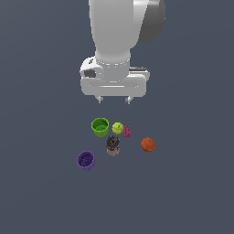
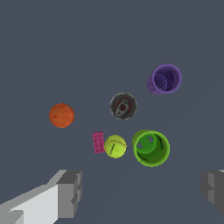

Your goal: Pick up a designated object from a clutter of objects.

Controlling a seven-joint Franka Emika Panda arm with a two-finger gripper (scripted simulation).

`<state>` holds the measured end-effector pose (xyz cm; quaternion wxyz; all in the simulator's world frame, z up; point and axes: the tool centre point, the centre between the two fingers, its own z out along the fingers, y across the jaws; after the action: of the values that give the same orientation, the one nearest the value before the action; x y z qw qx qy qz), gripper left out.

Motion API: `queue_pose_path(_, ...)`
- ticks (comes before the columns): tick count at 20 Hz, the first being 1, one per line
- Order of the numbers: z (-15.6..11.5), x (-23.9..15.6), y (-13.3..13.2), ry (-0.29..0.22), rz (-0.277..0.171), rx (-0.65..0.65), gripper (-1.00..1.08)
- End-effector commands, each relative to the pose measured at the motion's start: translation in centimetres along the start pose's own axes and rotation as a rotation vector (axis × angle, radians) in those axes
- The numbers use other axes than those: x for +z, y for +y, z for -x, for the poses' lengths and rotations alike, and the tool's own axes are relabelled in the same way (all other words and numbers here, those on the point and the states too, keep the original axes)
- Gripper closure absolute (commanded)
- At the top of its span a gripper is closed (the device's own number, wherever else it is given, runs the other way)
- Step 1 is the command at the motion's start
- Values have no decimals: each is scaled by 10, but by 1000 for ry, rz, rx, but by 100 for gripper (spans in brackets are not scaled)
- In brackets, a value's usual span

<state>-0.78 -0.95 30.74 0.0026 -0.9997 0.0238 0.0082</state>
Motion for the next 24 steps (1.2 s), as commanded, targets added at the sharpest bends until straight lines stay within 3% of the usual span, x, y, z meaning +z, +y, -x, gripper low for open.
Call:
queue_pose_path(1, 0, 0, 0, 0, 0, 0, -92)
queue_pose_path(15, 5, 14, 5, -34, 15, -43, -92)
queue_pose_path(24, -5, 32, -9, -30, 25, -133, -92)
